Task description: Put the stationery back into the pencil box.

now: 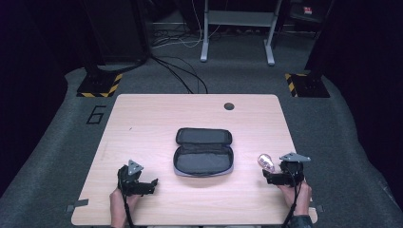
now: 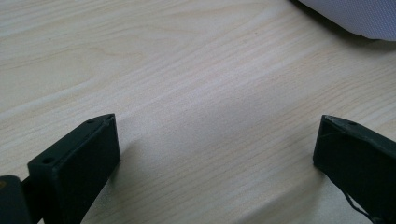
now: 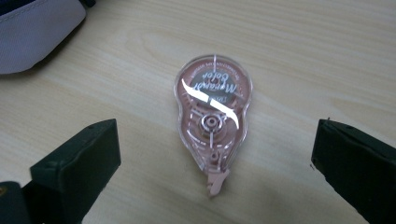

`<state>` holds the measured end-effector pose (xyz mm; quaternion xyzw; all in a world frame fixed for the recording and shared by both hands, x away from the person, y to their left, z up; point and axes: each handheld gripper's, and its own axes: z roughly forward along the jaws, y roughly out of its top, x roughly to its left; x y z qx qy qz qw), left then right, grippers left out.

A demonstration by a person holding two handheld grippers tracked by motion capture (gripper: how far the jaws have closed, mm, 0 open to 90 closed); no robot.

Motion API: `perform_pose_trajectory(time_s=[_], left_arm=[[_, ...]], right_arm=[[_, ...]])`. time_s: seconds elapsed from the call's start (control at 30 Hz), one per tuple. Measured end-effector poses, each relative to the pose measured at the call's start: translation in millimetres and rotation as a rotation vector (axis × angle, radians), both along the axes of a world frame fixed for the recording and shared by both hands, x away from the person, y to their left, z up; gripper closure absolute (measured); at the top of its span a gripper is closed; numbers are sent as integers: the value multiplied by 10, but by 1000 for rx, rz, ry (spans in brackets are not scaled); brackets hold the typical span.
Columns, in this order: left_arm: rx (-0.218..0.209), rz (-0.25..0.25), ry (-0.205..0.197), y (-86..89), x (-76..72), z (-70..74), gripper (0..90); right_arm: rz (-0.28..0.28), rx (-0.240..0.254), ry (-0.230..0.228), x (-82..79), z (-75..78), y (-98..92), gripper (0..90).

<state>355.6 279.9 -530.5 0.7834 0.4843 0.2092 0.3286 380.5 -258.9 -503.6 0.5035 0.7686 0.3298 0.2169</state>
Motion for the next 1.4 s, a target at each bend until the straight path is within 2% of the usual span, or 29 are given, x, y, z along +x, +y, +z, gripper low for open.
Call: perform_pose_trajectory(time_s=[0.03,0.1,0.17,0.23,0.27,0.3,0.4,0.5,0.8,0.83,0.87,0.9,0.93,0.97,1.07,1.1,1.4], left_arm=[[1,-1,-2,1,1,0,4],[-4,2,-11,-2,3,-9,4],[-4,2,-11,-3,4,-8,4],[-4,2,-10,-3,4,-8,4],[2,-2,2,1,3,3,4],[2,-2,2,1,4,2,4],[0,0,-1,-1,4,-1,5],[0,-1,-1,-2,6,0,4],[3,-4,-1,0,8,1,5],[2,-3,-1,-1,8,0,4],[3,-3,-1,-1,8,0,5],[2,-3,-1,-1,8,0,5],[2,-3,-1,-1,8,0,5],[2,-3,-1,-1,8,0,5],[2,-3,-1,-1,8,0,5],[3,-3,-1,-1,8,1,5],[1,-4,-1,-1,9,0,5]], right_arm=[[-8,2,-13,15,-1,16,30],[1,12,7,50,2,30,63],[4,9,0,100,-12,41,135],[5,9,5,116,-14,45,143],[6,8,0,133,-24,48,148],[-4,4,13,170,-38,70,193],[11,-2,16,195,-50,68,218],[7,-3,21,232,-71,106,282],[4,-17,30,247,-119,129,370],[-3,-11,44,239,-126,136,390],[14,-14,31,239,-135,119,406],[23,-12,37,231,-134,111,427],[23,-12,37,231,-134,111,427],[16,1,26,219,-138,115,469],[20,-6,24,206,-139,110,487],[22,-3,13,208,-142,107,489],[12,19,10,178,-135,108,495]])
